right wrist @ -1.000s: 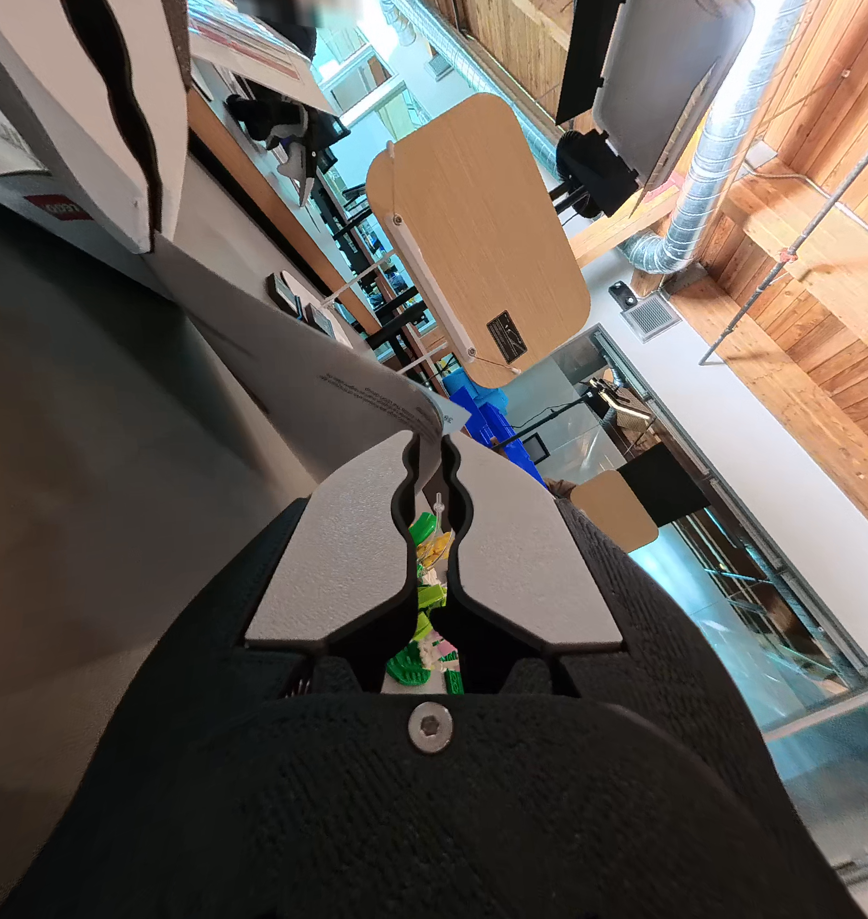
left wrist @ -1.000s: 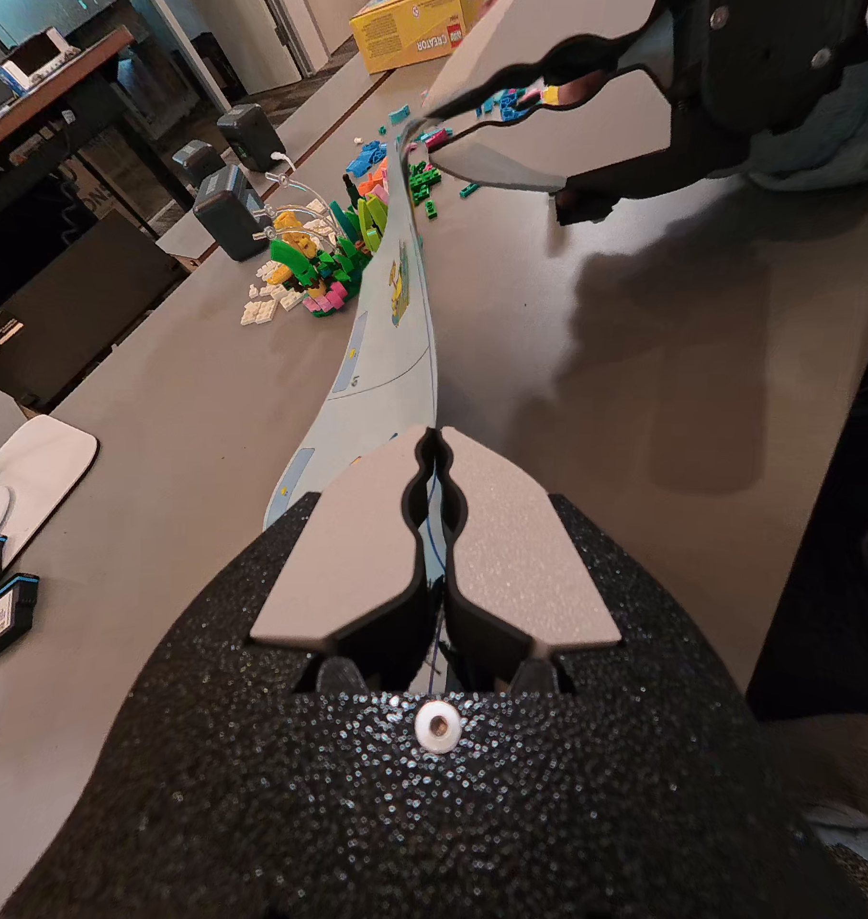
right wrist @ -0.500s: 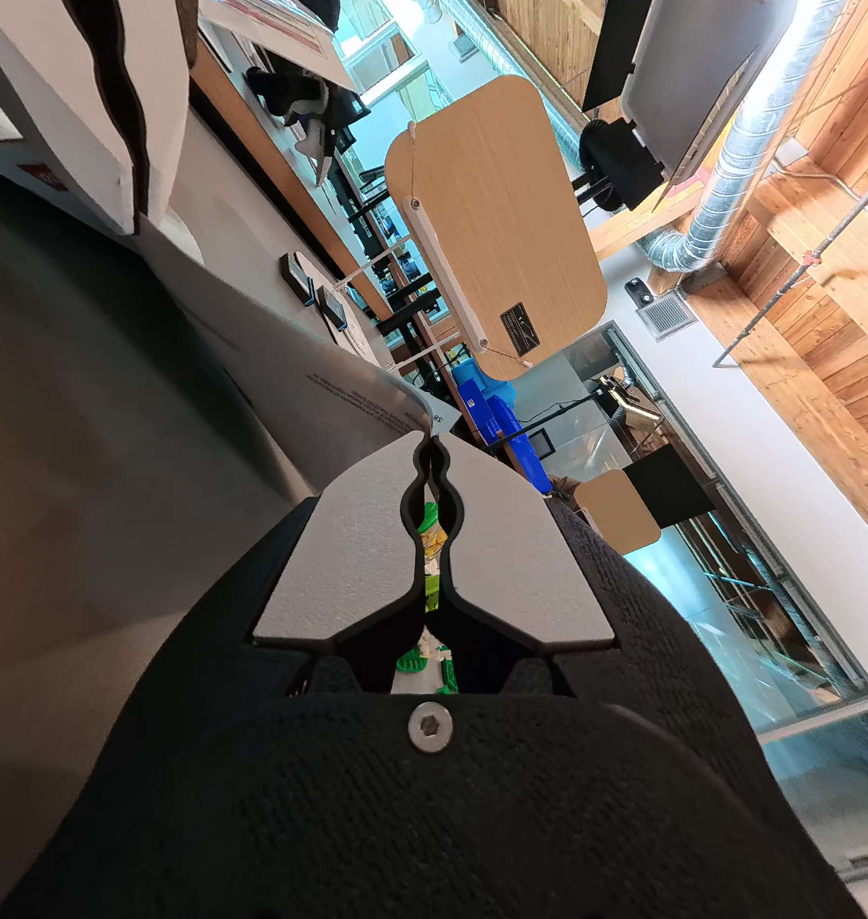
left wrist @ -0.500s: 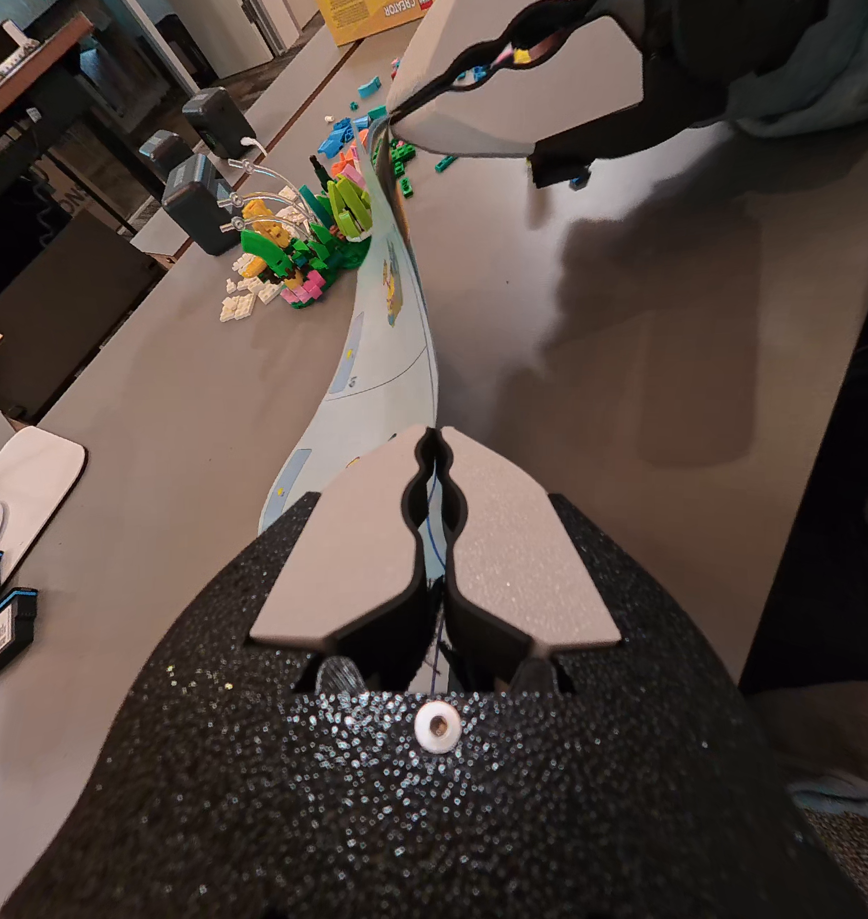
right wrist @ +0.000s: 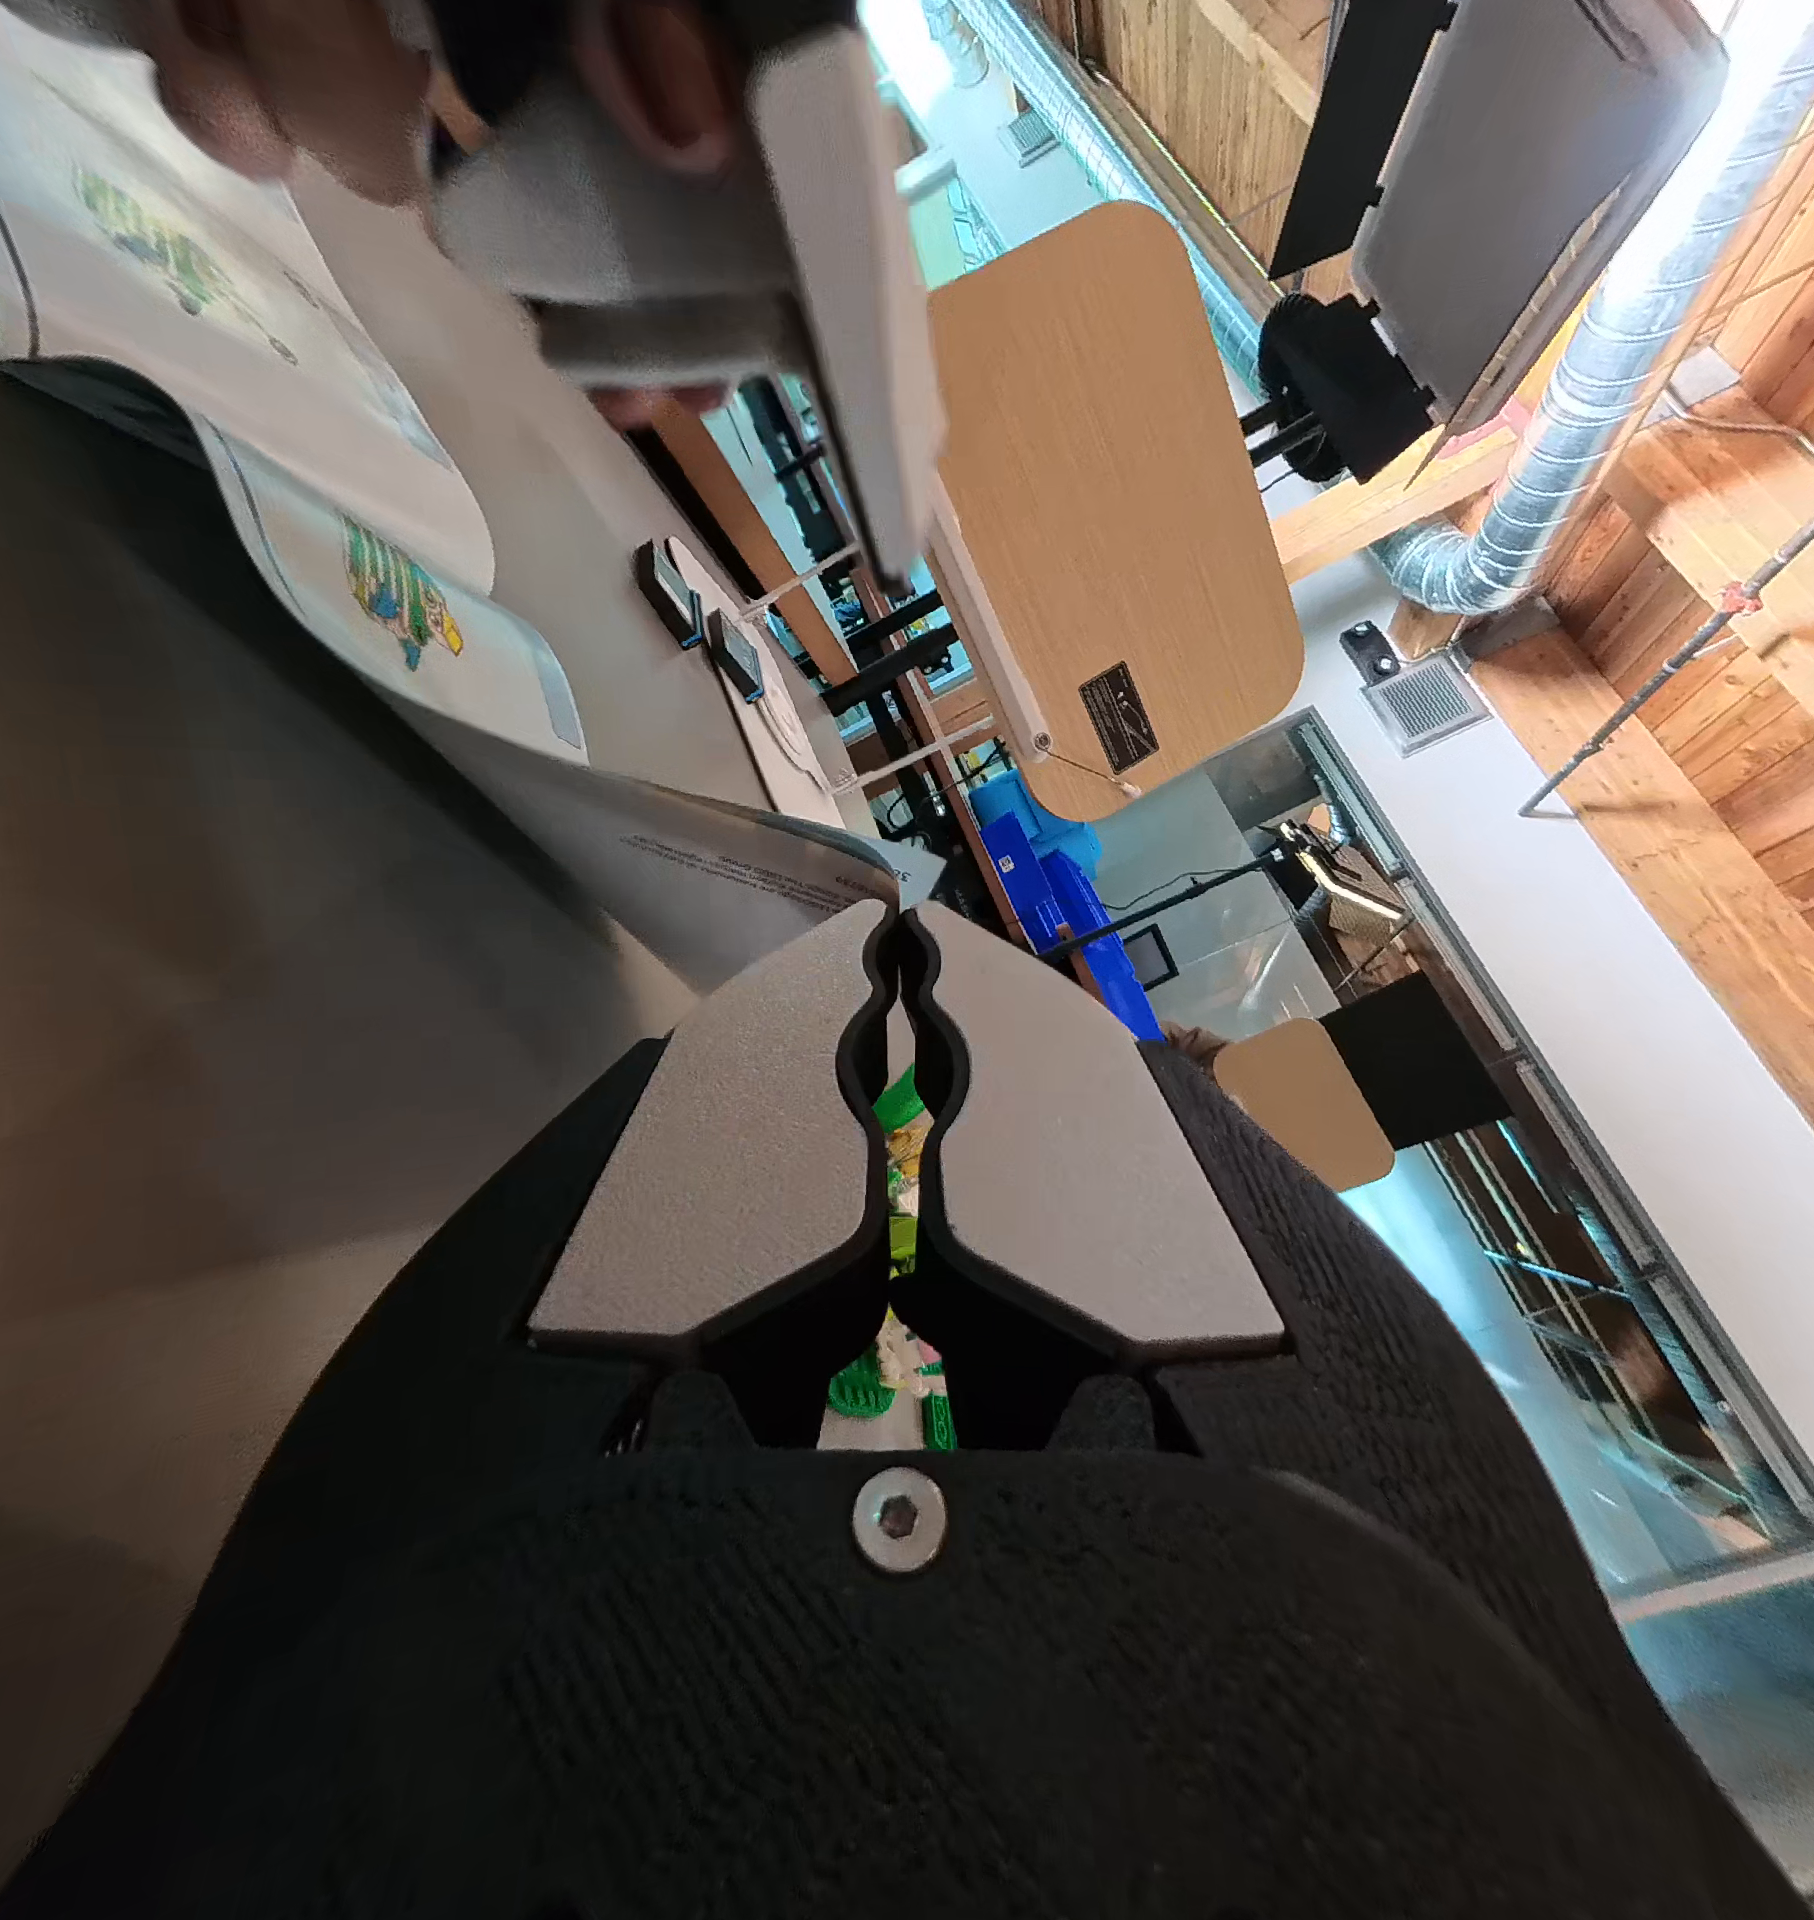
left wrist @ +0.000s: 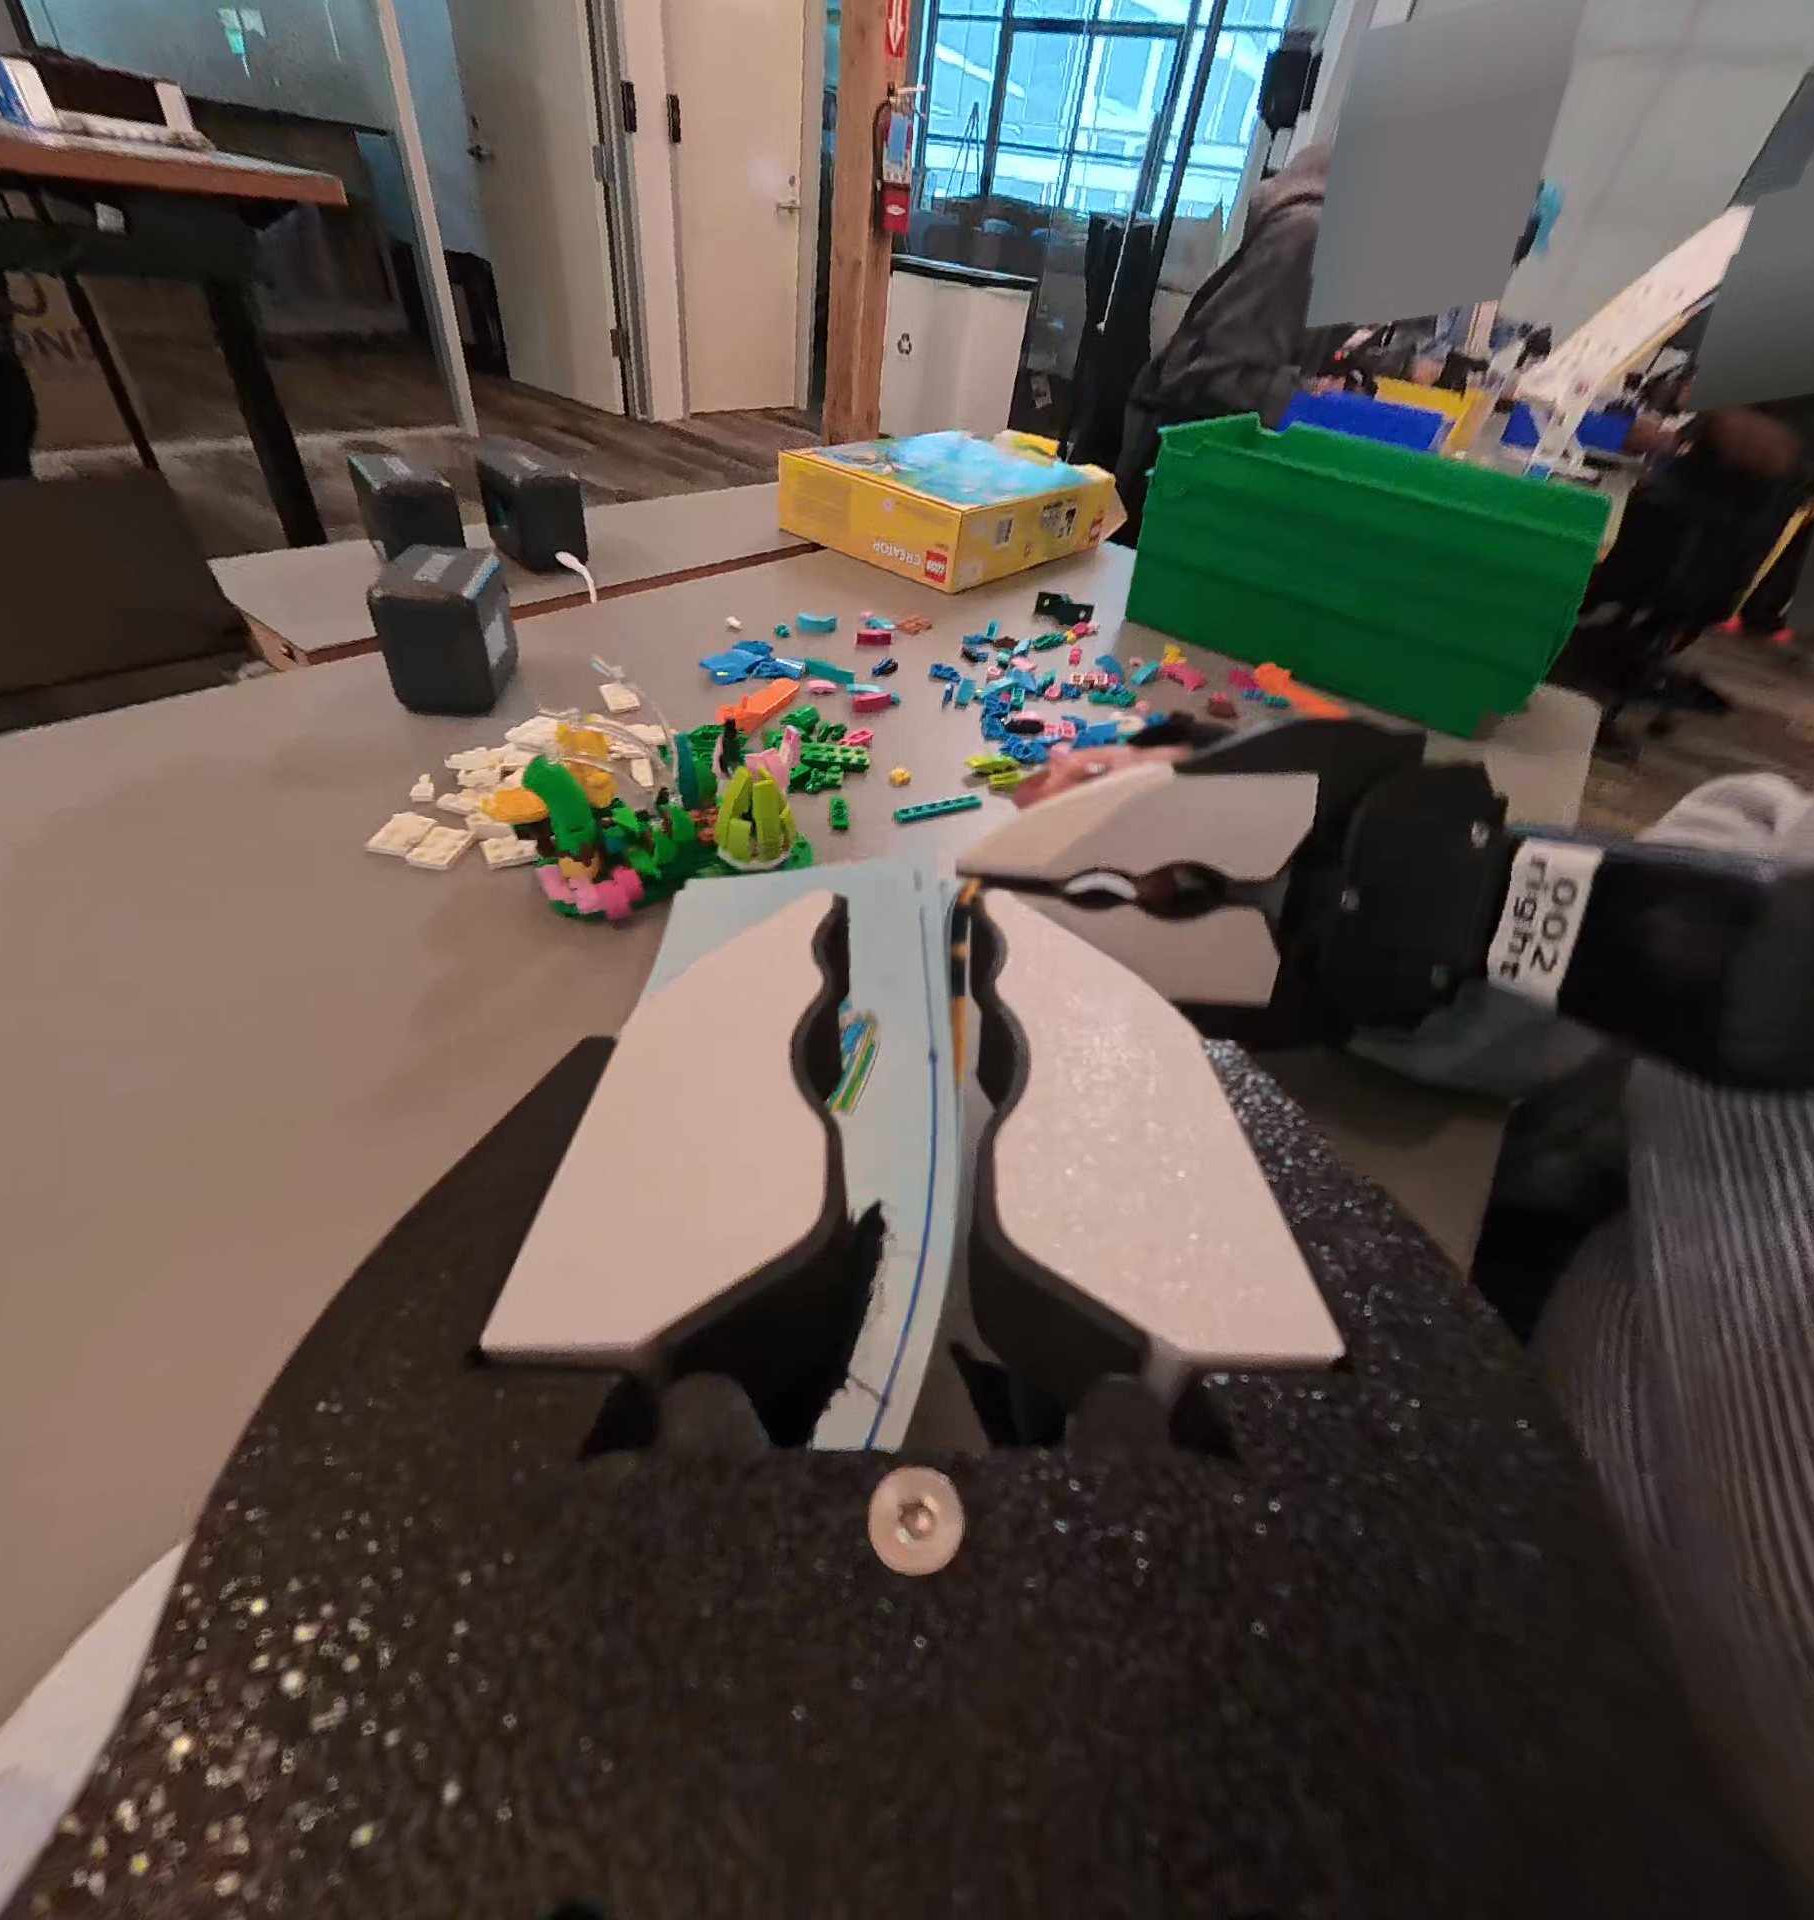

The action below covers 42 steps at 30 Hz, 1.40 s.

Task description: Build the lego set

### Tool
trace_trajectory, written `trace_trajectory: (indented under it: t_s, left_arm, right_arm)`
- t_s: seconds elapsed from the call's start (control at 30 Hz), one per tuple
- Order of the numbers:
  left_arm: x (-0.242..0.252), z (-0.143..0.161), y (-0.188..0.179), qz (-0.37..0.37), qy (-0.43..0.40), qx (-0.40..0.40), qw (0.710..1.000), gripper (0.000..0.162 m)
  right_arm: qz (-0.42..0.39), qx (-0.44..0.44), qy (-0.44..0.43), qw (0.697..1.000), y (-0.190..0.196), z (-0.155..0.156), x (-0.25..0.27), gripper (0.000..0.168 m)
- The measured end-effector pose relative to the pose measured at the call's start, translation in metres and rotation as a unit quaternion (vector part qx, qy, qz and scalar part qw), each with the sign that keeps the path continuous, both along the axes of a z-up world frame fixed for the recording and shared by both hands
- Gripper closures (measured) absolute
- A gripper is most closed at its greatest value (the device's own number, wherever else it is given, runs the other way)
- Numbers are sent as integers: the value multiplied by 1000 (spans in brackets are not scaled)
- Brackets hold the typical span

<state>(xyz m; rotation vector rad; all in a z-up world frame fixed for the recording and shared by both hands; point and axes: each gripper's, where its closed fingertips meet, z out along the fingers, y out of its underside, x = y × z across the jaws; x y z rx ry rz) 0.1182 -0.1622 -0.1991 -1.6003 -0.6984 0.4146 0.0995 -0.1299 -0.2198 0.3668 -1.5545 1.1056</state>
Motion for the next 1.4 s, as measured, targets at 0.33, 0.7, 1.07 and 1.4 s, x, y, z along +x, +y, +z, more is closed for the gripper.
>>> trace_trajectory:
  t_s: [0.33, 0.7, 1.07, 1.4]
  left_arm:
    - [-14, -18, 31, -11, -89, 16, 996, 137]
    - [-14, -22, 18, 4, -104, 26, 994, 162]
    - [44, -15, -171, 343, -81, 11, 936, 162]
    - [108, -14, -223, 472, -115, -47, 873, 124]
  right_arm:
    - [12, 23, 34, 999, -3, -4, 9, 168]
    - [18, 30, 39, 999, -1, -6, 13, 168]
    - [17, 75, -8, 997, 0, -20, 9, 168]
    - [16, 135, -53, 989, -1, -39, 10, 168]
